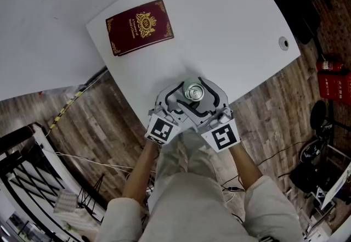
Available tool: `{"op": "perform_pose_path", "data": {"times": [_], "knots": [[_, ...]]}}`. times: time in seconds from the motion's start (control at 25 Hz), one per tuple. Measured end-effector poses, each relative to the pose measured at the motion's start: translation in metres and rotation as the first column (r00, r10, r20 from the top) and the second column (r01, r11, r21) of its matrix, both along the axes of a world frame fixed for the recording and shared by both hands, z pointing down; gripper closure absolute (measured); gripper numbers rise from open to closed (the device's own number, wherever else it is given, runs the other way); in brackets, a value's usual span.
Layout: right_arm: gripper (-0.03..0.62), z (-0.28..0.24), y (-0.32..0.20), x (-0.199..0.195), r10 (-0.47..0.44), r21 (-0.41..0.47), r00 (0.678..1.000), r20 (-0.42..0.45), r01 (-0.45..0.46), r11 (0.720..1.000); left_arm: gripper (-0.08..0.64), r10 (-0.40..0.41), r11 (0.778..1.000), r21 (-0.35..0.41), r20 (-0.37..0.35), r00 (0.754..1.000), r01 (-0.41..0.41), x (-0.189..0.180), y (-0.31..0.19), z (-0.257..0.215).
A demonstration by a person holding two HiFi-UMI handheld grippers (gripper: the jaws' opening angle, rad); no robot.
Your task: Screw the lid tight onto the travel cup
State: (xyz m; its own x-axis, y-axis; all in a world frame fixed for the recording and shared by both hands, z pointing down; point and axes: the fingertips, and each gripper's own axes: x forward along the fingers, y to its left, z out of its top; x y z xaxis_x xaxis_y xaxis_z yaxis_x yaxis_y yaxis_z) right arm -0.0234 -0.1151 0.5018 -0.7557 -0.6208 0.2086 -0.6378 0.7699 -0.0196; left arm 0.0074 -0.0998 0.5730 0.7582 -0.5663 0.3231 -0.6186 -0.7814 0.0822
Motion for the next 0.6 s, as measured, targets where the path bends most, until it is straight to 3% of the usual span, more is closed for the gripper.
{"op": "perform_pose_path", "data": {"times": [0.24, 0.6], "knots": [[0.262, -0.001, -0.003, 0.009, -0.181, -0.04, 0.983, 0.011, 0.182, 0.983, 0.245, 0.005, 1.0, -0.001, 0.0, 1.0, -0.005, 0.0, -0.001, 0.0], [0.285, 0.007, 0.007, 0.0, -0.431, -0.085, 0.898, -0.085, 0.424, 0.902, 0.245, 0.013, 1.0, 0.001, 0.003, 1.0, -0.013, 0.0, 0.0, -0.001]]}}
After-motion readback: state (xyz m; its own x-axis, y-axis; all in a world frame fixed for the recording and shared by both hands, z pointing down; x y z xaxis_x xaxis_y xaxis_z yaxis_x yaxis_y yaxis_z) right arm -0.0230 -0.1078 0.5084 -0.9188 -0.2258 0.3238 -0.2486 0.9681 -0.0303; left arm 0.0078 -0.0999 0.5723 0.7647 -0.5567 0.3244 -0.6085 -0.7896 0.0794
